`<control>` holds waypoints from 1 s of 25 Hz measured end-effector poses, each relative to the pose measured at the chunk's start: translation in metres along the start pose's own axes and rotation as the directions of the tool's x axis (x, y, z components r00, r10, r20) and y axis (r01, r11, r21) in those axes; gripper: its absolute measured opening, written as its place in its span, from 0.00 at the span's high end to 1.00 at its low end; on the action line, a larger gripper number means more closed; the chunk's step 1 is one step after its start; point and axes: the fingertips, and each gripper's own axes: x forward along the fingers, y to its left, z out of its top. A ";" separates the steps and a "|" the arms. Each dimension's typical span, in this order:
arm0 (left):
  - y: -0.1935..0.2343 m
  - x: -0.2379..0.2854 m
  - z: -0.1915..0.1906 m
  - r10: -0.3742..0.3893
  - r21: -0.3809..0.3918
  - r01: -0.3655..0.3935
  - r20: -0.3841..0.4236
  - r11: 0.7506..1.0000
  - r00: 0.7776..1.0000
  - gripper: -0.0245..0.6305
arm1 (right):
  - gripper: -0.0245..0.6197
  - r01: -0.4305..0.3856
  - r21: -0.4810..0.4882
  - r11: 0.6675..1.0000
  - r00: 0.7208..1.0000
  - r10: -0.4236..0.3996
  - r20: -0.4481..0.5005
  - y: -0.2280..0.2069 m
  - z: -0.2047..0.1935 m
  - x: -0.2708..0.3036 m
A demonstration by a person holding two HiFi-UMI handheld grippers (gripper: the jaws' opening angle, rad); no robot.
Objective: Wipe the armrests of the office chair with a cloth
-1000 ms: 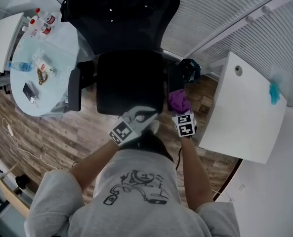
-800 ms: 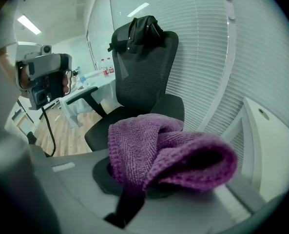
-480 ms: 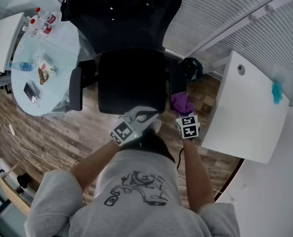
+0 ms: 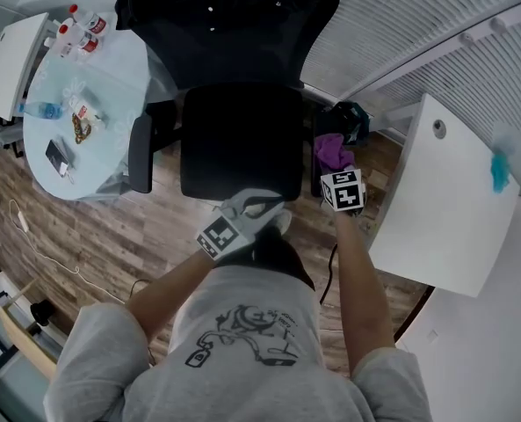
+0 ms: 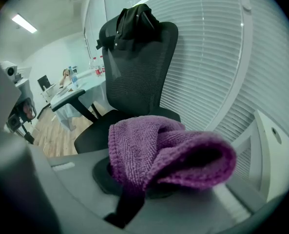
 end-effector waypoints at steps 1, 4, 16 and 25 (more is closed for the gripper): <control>0.001 -0.001 0.000 0.004 -0.002 -0.004 0.000 1.000 1.000 0.96 | 0.91 -0.002 -0.003 1.000 1.000 0.002 -0.002 -0.003 0.005 0.005; 0.007 -0.006 0.000 0.017 -0.010 -0.017 0.003 1.000 1.000 0.96 | 0.92 0.005 -0.023 1.000 1.000 -0.005 -0.006 -0.012 0.022 0.018; 0.022 -0.021 0.006 0.059 -0.009 -0.059 0.019 0.998 0.998 0.96 | 0.92 0.024 -0.038 0.999 1.000 -0.024 -0.002 -0.029 0.060 0.043; 0.024 -0.028 0.046 0.065 0.017 -0.067 0.071 0.998 0.995 0.96 | 0.91 0.048 -0.046 0.998 0.954 -0.032 0.298 -0.006 0.073 -0.027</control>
